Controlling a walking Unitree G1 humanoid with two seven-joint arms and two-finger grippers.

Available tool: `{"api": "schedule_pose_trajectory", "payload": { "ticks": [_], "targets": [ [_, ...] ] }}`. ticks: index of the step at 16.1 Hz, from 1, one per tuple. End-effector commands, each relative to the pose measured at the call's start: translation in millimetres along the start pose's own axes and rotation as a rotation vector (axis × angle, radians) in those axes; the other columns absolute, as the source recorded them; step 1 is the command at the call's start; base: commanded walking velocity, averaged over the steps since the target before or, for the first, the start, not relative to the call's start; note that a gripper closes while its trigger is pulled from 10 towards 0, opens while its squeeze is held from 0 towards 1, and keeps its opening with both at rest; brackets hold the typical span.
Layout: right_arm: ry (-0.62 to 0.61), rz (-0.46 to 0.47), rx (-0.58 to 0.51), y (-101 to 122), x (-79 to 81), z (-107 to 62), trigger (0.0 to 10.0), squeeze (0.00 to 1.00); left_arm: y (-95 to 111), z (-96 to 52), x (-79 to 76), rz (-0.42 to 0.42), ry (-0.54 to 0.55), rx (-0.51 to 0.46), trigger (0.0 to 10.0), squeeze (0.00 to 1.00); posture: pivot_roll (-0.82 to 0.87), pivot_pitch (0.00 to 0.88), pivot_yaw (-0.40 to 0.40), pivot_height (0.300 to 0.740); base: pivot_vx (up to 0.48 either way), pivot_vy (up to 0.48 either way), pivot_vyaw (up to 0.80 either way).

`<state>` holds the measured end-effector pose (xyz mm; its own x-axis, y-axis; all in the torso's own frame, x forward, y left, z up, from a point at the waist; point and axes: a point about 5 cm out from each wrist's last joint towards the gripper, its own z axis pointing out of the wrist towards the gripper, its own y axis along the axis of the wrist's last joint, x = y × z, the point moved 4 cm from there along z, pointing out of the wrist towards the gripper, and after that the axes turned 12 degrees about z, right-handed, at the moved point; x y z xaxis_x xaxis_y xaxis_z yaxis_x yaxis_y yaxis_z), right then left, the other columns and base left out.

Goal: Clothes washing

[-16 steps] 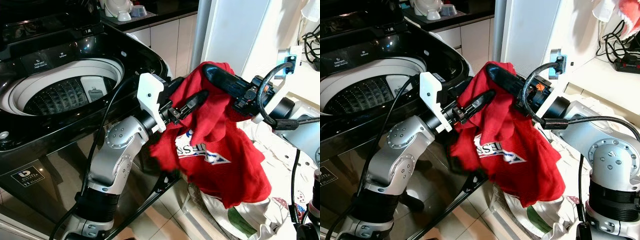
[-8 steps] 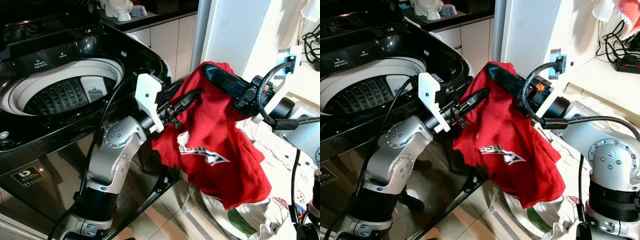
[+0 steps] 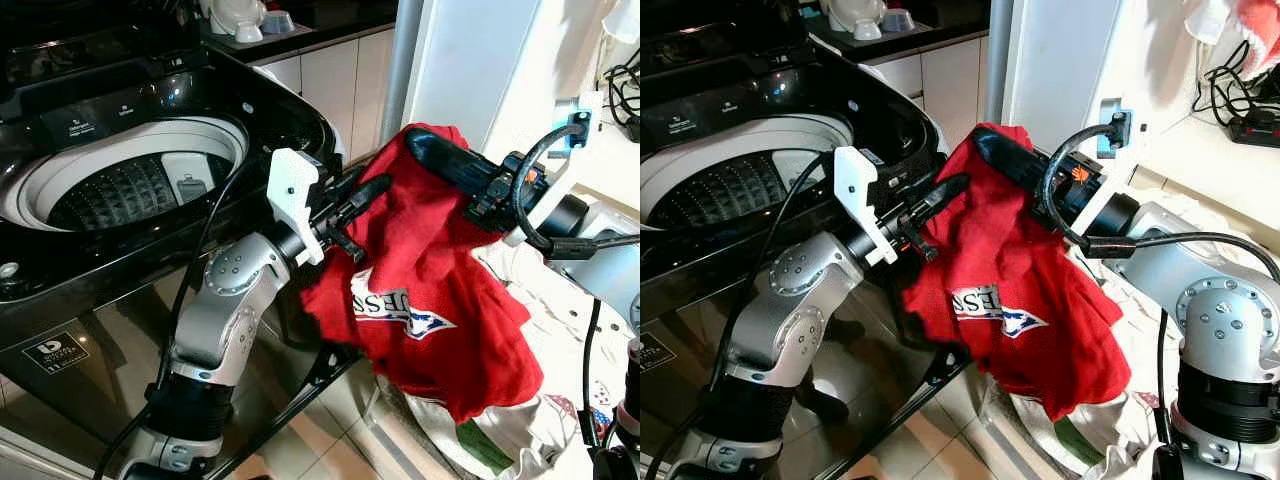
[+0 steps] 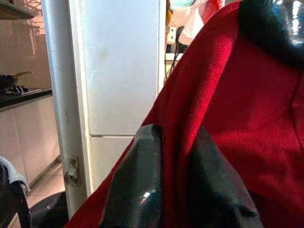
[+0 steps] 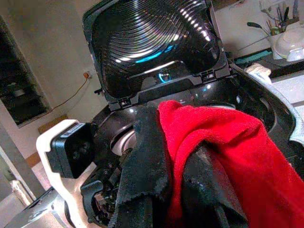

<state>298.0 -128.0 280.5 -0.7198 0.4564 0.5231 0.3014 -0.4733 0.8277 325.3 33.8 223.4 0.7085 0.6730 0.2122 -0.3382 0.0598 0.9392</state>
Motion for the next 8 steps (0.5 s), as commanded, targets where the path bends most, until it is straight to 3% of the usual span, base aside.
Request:
{"api": "schedule_pose_trajectory", "payload": {
  "ticks": [1, 2, 3, 4, 5, 6, 7, 8],
  "targets": [
    [0.038, -0.030, -0.018, 6, 10.6, 2.0, 0.0, 0.00, 5, 1.9, 12.5, 0.018, 0.047, -0.008, 0.0, 0.00, -0.07, 0.000, 0.026, 0.740, 0.000, 0.000, 0.00],
    [0.062, -0.023, -0.024, 6, 13.0, 3.0, 10.0, 0.89, 9, 2.5, 24.0, 0.040, 0.094, -0.012, 0.0, 0.00, -0.06, 0.000, 0.025, 0.740, 0.000, 0.000, 0.00],
    [0.093, -0.018, -0.027, 6, 16.8, 3.4, 10.0, 1.00, 15, 2.6, 39.1, 0.072, 0.143, -0.015, 0.0, 0.00, -0.06, 0.000, 0.026, 0.740, 0.000, 0.000, 0.00],
    [0.093, -0.042, -0.025, 6, 18.2, 3.3, 10.0, 1.00, 26, 1.9, 62.5, 0.131, 0.214, -0.021, 0.0, 0.00, -0.06, 0.000, 0.028, 0.740, 0.000, 0.000, 0.00],
    [0.089, -0.051, -0.024, 6, 18.3, 3.6, 10.0, 1.00, 30, 1.3, 71.3, 0.153, 0.241, -0.024, 0.0, 0.00, -0.06, 0.000, 0.028, 0.740, 0.000, 0.000, 0.00],
    [0.047, -0.086, -0.015, 4, 13.9, 3.7, 10.0, 0.68, 49, -1.5, 101.7, 0.248, 0.322, -0.031, 0.0, 0.00, -0.06, 0.000, 0.029, 0.740, 0.000, 0.000, 0.00],
    [0.026, -0.118, 0.022, -3, 11.2, 2.7, 10.0, 0.00, 88, -10.2, 148.9, 0.420, 0.464, -0.047, 0.0, 0.00, -0.05, 0.000, 0.030, 0.740, 0.000, 0.000, 0.00],
    [0.026, -0.128, 0.042, -8, 11.5, 2.7, 10.0, 0.00, 114, -18.4, 174.7, 0.538, 0.549, -0.052, 0.0, 0.00, -0.05, 0.000, 0.032, 0.740, 0.000, 0.000, 0.00]
  ]
}}
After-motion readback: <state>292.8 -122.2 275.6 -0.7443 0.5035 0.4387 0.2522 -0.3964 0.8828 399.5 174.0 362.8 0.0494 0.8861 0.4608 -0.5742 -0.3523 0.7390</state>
